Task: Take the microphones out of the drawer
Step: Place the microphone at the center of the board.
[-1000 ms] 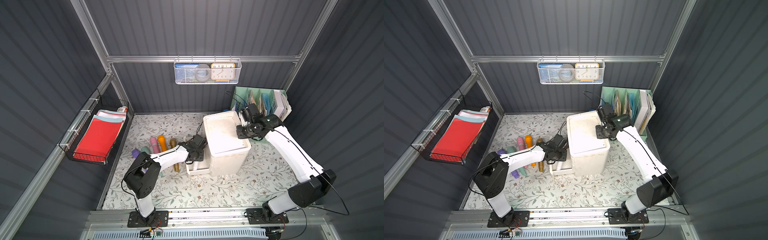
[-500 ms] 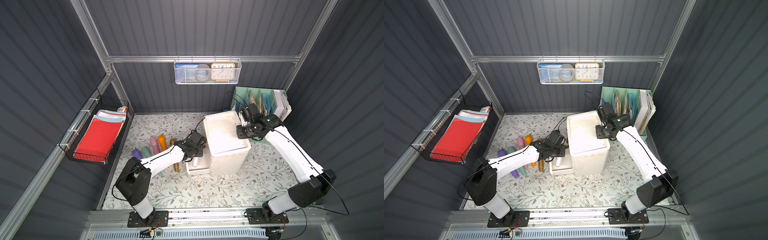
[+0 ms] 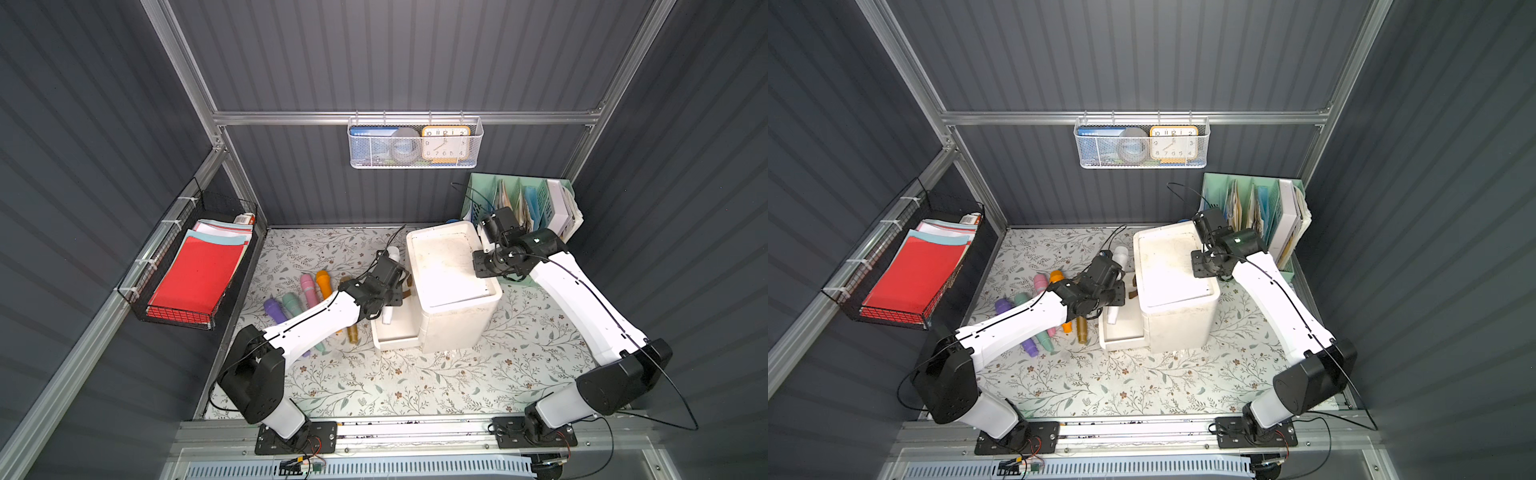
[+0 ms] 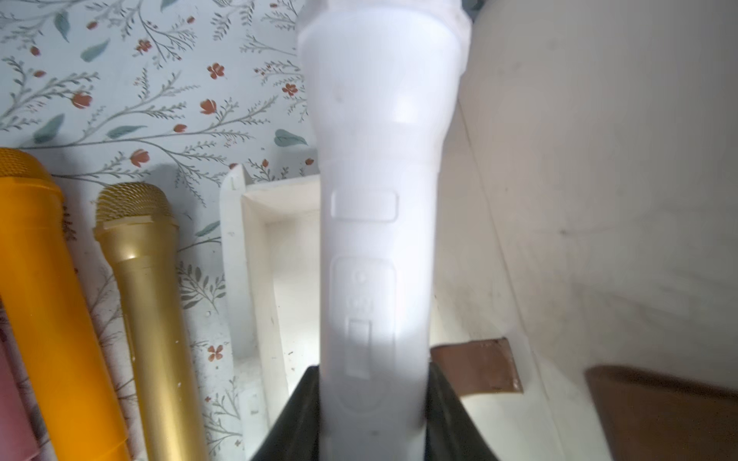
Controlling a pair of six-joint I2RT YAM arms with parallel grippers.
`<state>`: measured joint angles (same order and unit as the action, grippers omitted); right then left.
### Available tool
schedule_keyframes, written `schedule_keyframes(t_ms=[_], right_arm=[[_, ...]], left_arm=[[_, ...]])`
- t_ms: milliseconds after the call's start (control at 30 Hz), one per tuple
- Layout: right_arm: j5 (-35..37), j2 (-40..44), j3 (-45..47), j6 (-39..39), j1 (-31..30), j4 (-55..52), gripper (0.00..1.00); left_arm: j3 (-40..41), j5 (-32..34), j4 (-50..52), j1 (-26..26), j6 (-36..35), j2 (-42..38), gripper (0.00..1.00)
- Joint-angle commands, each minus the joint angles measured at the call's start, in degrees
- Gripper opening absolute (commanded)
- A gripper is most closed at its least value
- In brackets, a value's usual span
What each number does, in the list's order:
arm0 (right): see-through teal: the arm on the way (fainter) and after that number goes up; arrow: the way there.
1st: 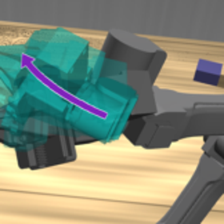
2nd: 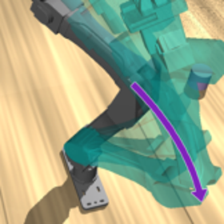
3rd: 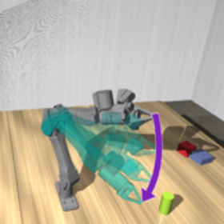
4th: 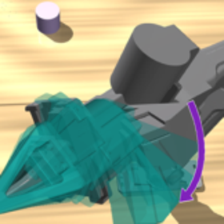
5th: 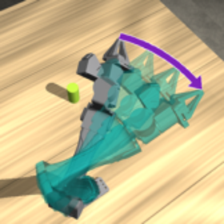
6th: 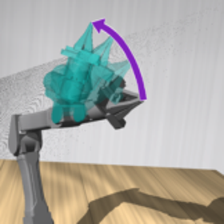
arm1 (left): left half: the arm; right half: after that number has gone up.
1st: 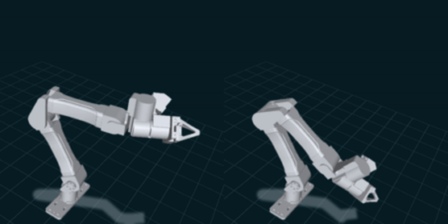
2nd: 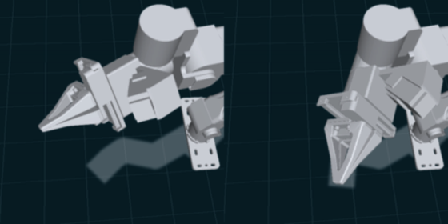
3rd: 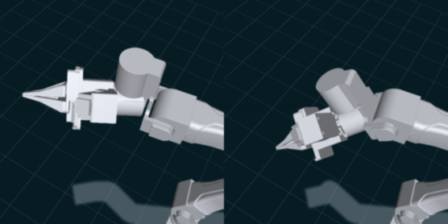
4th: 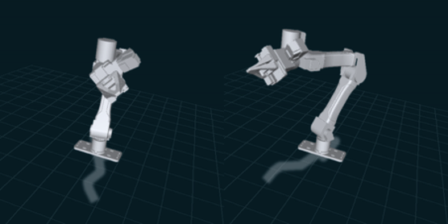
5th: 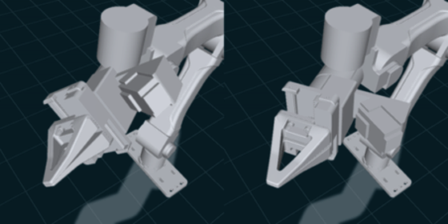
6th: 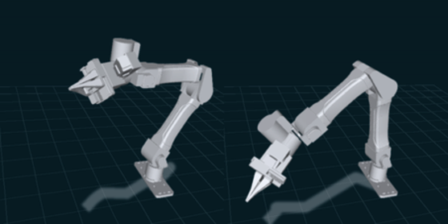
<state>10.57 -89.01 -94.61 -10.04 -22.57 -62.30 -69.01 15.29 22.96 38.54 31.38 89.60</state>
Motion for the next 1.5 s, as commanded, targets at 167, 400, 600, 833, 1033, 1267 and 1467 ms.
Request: schedule_keyframes(t_ms=[167,400,600,833,1033,1267,1467], right_arm=[[-2.18,-9.33,6.96,0.11,-0.80,-7.56,0.00],[-2.14,-9.46,6.90,0.13,-0.82,-7.52,0.00],[-2.31,-9.47,6.89,0.20,-0.84,-7.61,0.00],[-1.95,-9.38,6.89,0.29,-0.89,-7.89,0.00],[-2.13,-9.61,6.94,0.07,-0.90,-8.08,0.00],[-2.05,-9.85,6.96,0.20,-0.88,-8.11,0.00],[-1.92,-9.80,6.89,0.29,-0.89,-8.32,0.00]], left_arm=[[2.53,1.55,-0.53,-5.94,-1.80,-5.74,0.07],[5.74,-0.11,-1.95,-10.48,-2.18,-7.78,0.08],[7.12,-0.49,-3.10,-11.53,-2.19,-6.16,0.08],[10.36,-4.14,-6.37,-13.64,-1.95,-3.25,0.08],[12.82,-5.77,-9.34,-14.51,-2.10,-0.87,0.08],[14.39,-7.29,-11.69,-15.16,-2.11,2.55,0.08],[14.66,-8.43,-12.58,-15.56,-2.02,5.27,0.08]])
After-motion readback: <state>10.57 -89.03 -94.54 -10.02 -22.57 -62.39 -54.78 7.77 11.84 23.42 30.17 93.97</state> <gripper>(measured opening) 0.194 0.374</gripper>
